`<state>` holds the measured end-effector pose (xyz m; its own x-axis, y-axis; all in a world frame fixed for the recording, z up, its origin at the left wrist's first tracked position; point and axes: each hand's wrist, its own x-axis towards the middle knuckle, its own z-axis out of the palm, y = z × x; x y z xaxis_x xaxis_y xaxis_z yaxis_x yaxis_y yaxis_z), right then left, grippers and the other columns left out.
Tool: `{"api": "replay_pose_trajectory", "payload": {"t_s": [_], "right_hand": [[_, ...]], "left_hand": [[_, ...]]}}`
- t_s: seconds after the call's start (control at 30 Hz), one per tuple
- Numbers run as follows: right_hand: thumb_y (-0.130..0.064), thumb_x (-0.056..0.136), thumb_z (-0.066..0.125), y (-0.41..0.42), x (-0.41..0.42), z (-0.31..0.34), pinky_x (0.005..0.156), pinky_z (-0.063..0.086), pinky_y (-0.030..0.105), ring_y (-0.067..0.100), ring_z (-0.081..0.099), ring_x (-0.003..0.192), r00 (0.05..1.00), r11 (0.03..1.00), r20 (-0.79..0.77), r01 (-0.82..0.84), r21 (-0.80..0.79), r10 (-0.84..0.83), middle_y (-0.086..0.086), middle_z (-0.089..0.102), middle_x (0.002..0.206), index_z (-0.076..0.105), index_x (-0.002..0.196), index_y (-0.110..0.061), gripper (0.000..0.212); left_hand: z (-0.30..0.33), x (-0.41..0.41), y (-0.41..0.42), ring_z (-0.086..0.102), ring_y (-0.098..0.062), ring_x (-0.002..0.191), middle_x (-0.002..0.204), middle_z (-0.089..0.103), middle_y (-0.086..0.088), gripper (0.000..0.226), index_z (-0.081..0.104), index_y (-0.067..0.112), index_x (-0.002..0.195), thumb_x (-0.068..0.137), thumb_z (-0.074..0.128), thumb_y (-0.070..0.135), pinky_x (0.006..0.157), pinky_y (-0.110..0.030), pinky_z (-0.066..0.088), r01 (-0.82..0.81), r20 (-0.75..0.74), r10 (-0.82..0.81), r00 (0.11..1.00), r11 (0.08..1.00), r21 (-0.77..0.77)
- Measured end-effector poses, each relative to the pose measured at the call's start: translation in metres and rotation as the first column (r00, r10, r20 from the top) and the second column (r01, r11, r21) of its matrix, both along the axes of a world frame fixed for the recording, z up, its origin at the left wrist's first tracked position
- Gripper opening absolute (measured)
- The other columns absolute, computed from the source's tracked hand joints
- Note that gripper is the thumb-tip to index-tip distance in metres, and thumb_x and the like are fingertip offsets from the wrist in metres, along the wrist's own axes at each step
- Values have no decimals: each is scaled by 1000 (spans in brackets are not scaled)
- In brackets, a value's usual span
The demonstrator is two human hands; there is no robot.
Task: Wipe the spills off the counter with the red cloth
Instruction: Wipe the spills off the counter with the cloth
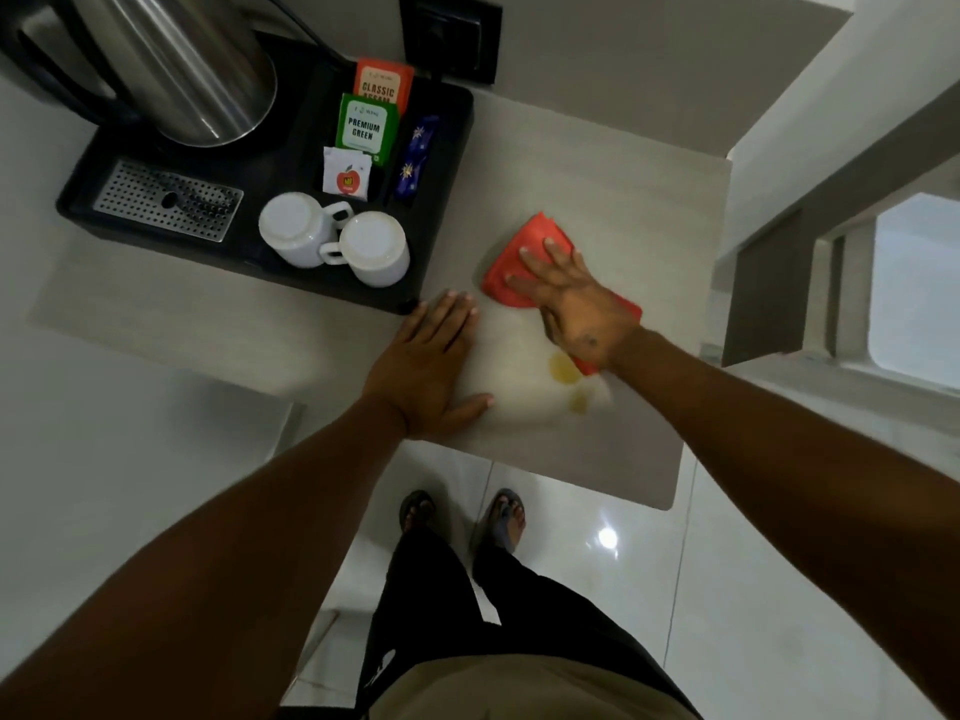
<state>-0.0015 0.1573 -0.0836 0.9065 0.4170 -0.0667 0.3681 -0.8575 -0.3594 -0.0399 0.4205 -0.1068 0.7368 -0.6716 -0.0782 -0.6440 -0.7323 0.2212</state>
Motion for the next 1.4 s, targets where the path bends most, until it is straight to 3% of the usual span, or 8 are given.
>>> {"api": "replay_pose_trajectory", "payload": {"t_s": [0.1, 0.33, 0.6, 0.83, 1.07, 1.17, 1.3, 1.4], "right_hand": [[2, 85, 58, -26, -40, 4, 118, 13, 61, 43, 16, 147, 999, 1000, 23, -29, 9, 29, 15, 31, 157, 51, 140, -16, 59], [-1, 87, 52, -23, -18, 4, 118, 11, 60, 43, 12, 147, 934, 931, -13, 358, 64, -358, 14, 29, 158, 50, 141, -17, 56], [1, 84, 58, -4, -122, -5, 117, 13, 63, 39, 9, 148, 961, 960, -5, 277, 44, -277, 10, 25, 160, 44, 144, -21, 66], [-7, 91, 48, 34, -71, 3, 119, 2, 59, 45, 5, 148, 745, 742, -48, 666, 75, -665, 14, 23, 161, 43, 145, -19, 56], [-13, 91, 53, 96, -124, -7, 119, 9, 59, 40, 7, 149, 825, 823, 1, 563, 78, -565, 10, 25, 160, 42, 145, -22, 56], [-17, 90, 49, 57, -146, -3, 117, 16, 63, 43, 13, 147, 728, 725, -40, 686, 61, -685, 12, 29, 159, 44, 144, -23, 54], [-16, 96, 44, 38, -104, 6, 119, 6, 60, 44, 7, 147, 555, 554, -55, 832, 28, -830, 13, 23, 161, 38, 147, -24, 53], [-21, 99, 41, 66, -71, 7, 120, 6, 57, 44, 8, 147, 555, 552, -57, 832, 57, -830, 15, 24, 160, 39, 147, -22, 49]], "left_hand": [[0, 0, -2, 10, -34, 159, 171, 19, -19, 105, 17, 3, 161, 89, 48, 73, 129, -53, 11, -5, 2, 5, 1000, 1000, -3], [-2, 0, -1, 8, -34, 160, 171, 18, -18, 107, 16, 3, 161, 88, 42, 76, 128, -57, 13, -2, 1, 2, 1000, 1000, -7], [6, 1, 14, 6, -34, 160, 171, 15, -20, 109, 18, 0, 161, 88, 45, 77, 128, -55, 11, 97, -23, -96, 995, 995, 27], [1, 7, 42, 5, -31, 160, 172, 13, -17, 105, 17, 2, 161, 91, 42, 75, 130, -50, 11, 208, 6, -208, 978, 978, 29], [3, 8, 42, -2, -30, 160, 173, 6, -17, 106, 9, 2, 162, 92, 29, 79, 130, -49, 9, 221, -11, -221, 975, 971, 90], [4, 9, 42, -4, -29, 160, 173, 4, -16, 106, 6, 2, 162, 92, 27, 79, 130, -49, 7, 220, -11, -220, 976, 971, 95], [2, 9, 40, -9, -28, 160, 173, 0, -15, 105, 3, 4, 163, 93, 25, 79, 130, -49, 5, 222, -32, -220, 975, 970, 100], [-1, 10, 40, -7, -28, 160, 173, 2, -15, 103, 4, 4, 163, 94, 23, 78, 130, -48, 6, 210, -26, -208, 978, 974, 87]]}}
